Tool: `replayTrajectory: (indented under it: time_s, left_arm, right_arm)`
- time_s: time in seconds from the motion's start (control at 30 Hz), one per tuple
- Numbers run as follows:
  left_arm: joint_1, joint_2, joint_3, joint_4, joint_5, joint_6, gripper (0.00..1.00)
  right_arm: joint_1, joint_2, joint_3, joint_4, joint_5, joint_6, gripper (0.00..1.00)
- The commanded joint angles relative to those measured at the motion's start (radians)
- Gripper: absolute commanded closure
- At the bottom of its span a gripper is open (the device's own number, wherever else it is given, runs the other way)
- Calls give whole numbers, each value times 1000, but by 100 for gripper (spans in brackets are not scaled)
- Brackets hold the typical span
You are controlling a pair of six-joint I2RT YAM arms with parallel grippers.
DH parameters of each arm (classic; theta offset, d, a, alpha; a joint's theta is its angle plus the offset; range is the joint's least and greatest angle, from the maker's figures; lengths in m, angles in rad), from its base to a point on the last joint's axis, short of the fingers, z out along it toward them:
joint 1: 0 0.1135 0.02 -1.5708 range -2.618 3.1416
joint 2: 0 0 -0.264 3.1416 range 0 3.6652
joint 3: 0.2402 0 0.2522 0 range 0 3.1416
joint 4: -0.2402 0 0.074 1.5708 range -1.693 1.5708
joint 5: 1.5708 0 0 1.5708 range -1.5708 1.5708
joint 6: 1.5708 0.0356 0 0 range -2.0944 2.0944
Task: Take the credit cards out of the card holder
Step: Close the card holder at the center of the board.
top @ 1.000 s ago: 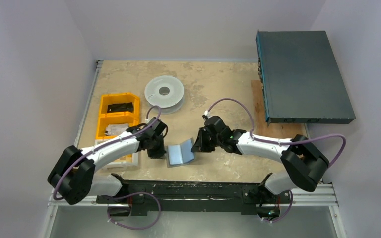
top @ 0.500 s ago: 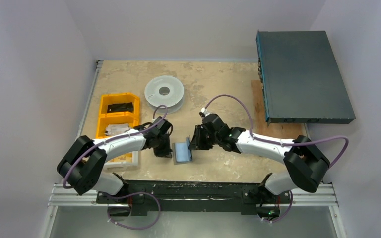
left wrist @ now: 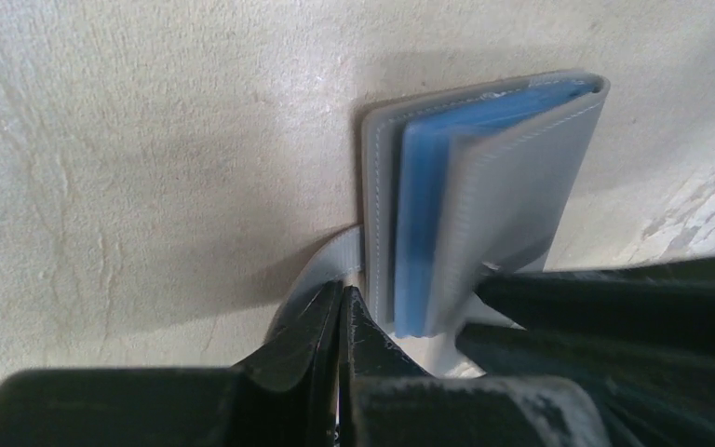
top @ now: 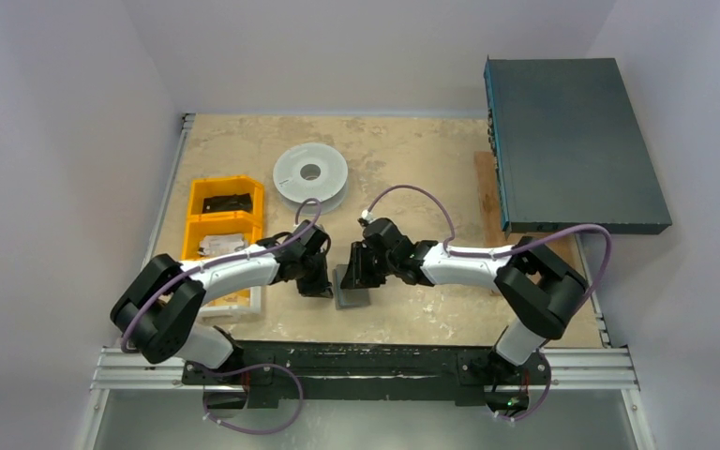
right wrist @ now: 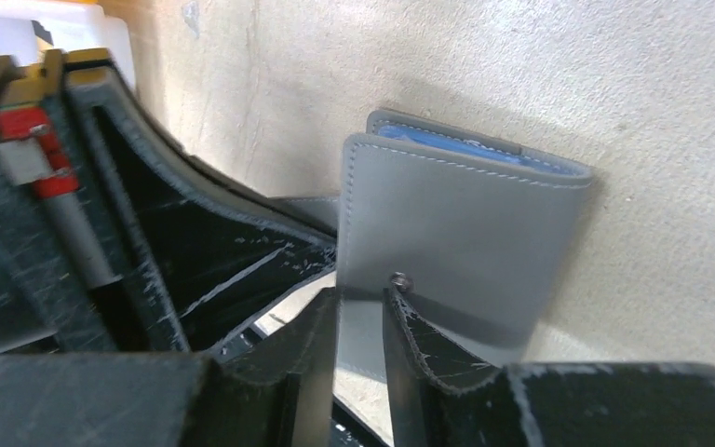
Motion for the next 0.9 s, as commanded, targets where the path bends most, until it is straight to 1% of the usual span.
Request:
replayTrajectory:
  time_s: [0.0, 0.1, 0.17, 0.27, 0.33, 0.4, 0.47, 0.63, 0.77, 0.87]
  left_arm:
    - [-8, -73, 35, -27, 2, 2, 100]
    - [-8, -138, 48, -87, -8, 12, 100]
    - [-8, -198, 56, -144, -36, 21, 96]
    - [-9, -284, 72, -253, -115, 32, 88]
    - [-8, -318, 76, -295, -148, 35, 85]
    - [-6, -339, 76, -310, -160, 34, 83]
    - [-8, -347, 76, -306, -154, 34, 78]
    - [-6, -396, 107, -306, -159, 57, 70]
    - [1, -425, 193, -352, -182, 119, 57]
    - [8, -450, 259, -371, -188, 177, 43]
  right_arm:
    - [6, 42, 33, 45, -18, 10, 75]
    - [6, 56, 30, 53, -22, 18, 68]
    - [6, 54, 30, 52, -22, 18, 64]
    - [6, 48, 31, 49, -22, 22, 64]
    - [7, 48, 31, 49, -20, 25, 64]
    - [6, 49, 38, 45, -19, 24, 64]
    - [6, 42, 49, 37, -12, 21, 64]
    - [6, -19, 95, -15, 2, 0, 60]
    - [6, -85, 145, -92, 60, -23, 48]
    - [6, -157, 167, -136, 115, -28, 32]
